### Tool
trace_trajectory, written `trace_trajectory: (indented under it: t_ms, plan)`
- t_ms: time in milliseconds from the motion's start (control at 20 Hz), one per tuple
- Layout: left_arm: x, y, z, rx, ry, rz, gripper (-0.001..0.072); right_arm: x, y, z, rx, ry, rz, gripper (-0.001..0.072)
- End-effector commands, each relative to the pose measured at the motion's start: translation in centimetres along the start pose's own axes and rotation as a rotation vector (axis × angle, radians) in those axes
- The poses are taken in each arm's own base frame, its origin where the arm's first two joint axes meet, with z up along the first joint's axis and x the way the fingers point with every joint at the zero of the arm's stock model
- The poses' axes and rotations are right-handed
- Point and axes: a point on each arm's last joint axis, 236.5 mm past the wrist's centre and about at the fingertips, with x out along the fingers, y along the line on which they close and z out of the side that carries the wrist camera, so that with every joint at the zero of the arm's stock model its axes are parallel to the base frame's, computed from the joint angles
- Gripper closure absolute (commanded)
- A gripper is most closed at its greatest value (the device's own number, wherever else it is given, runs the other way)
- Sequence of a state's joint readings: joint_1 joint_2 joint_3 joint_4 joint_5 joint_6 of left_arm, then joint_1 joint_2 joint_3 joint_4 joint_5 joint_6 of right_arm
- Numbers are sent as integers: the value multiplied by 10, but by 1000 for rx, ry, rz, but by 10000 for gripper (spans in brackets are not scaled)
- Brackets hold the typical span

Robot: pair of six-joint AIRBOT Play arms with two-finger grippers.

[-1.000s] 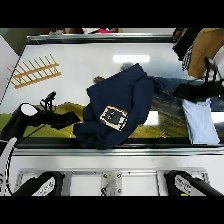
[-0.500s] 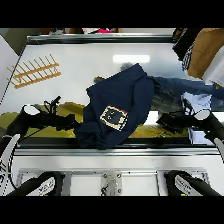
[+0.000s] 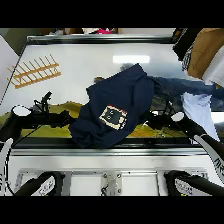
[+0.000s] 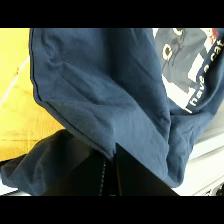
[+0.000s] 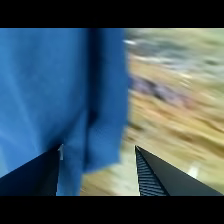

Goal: Fold the clothes and pants, and hang the long-sleeved shirts on hangers.

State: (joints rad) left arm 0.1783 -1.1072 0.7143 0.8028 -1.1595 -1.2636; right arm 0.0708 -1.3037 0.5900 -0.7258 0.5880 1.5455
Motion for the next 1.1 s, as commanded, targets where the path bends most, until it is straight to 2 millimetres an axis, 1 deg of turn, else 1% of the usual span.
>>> trace_trajectory:
  t_ms: [0,50,100,150,200,250,300,350,400,450,500,550,600,650,700,750,800,850,900,950,1000,1050]
  plan:
    - [-2,0,3,0,-15,2,693,14,7,-2,-21,-3,-3,281]
    - [-2,0,3,0,-17,2,693,13,7,-1,-69,-6,-7,479]
    - [-2,0,4,0,-18,2,693,12,7,-1,-127,-1,-11,634]
    - [-4,0,6,2,-24,4,693,8,8,0,-193,2,-20,695]
    - [-11,-1,13,0,-41,2,693,-1,11,5,-272,1,-38,695]
    - [-26,-6,27,-7,-78,-2,694,-16,14,15,-356,-7,-60,695]
    - [-48,-16,44,-5,-140,-7,693,-38,21,30,-434,-23,-83,695]
    - [-81,-35,65,32,-237,-18,694,-72,31,49,-502,-58,-103,696]
    - [-119,-60,83,78,-349,-32,693,-114,49,67,-547,-116,-105,696]
    - [-163,-94,95,136,-469,-58,693,-159,71,81,-572,-187,-84,696]
    - [-206,-136,96,217,-581,-93,693,-211,97,92,-601,-286,-54,696]
    - [-243,-174,88,303,-673,-123,693,-261,120,96,-633,-388,-27,696]
    - [-277,-211,74,397,-759,-144,693,-313,146,93,-671,-508,6,696]
    - [-309,-247,54,495,-851,-165,693,-360,168,85,-704,-624,40,696]
    - [-338,-277,34,568,-939,-195,693,-404,188,71,-737,-732,79,696]
    - [-367,-305,12,637,-1039,-235,694,-439,202,56,-752,-813,115,696]
    - [-393,-325,-6,687,-1127,-265,693,-469,212,39,-755,-883,153,696]
    - [-416,-341,-25,731,-1210,-293,693,-492,218,24,-756,-935,184,696]
    - [-436,-350,-39,763,-1279,-302,693,-509,222,12,-748,-972,213,696]
    - [-449,-355,-46,783,-1328,-300,693,-519,223,2,-732,-992,239,696]
    - [-460,-356,-49,794,-1369,-288,694,-524,224,-6,-709,-996,265,696]
    - [-465,-357,-46,797,-1390,-273,694,-522,223,-12,-679,-973,287,696]
